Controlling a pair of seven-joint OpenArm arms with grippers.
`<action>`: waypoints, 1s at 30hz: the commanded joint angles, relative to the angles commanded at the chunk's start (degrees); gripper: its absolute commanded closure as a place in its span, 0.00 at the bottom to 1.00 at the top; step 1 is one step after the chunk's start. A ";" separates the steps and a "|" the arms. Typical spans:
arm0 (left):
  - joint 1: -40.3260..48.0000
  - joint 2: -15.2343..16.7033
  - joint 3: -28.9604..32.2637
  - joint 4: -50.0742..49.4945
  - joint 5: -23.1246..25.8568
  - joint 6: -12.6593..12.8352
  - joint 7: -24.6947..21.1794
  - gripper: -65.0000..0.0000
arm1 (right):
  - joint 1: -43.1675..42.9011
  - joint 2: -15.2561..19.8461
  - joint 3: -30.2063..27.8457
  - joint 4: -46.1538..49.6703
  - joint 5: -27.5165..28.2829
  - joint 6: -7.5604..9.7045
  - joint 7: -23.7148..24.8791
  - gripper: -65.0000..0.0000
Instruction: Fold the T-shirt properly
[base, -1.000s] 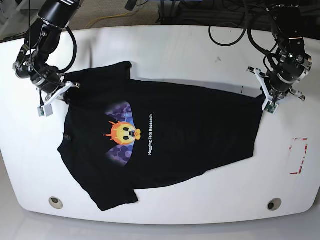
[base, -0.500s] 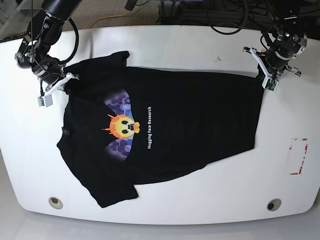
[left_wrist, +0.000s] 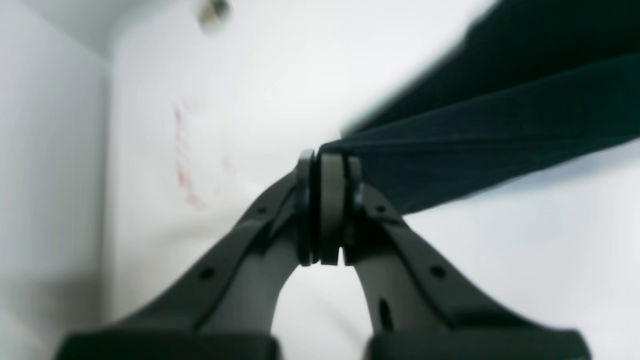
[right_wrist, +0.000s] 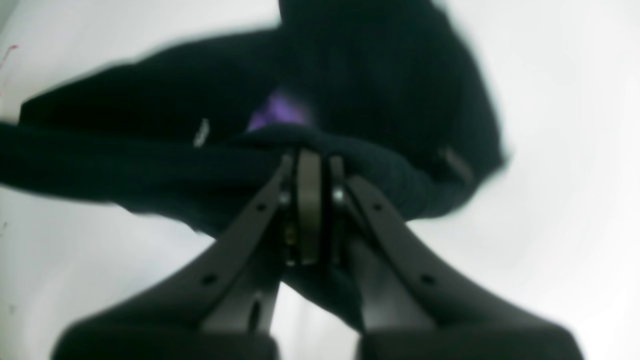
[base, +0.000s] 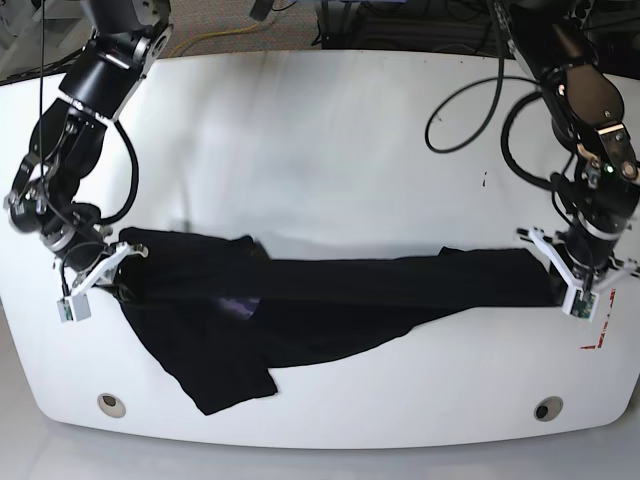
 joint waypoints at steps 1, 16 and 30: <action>-1.93 -0.35 0.53 0.00 0.00 0.00 0.53 1.00 | 1.76 0.44 -1.32 0.00 0.00 0.09 0.00 1.00; -30.42 -12.31 4.75 -4.75 0.09 0.00 1.85 1.00 | 33.58 4.75 -20.57 -5.01 -4.75 0.53 -0.09 1.00; -42.46 -16.35 12.66 -9.14 -0.44 -0.44 1.85 1.00 | 32.26 6.95 -21.19 -1.58 -4.57 3.69 -1.85 1.00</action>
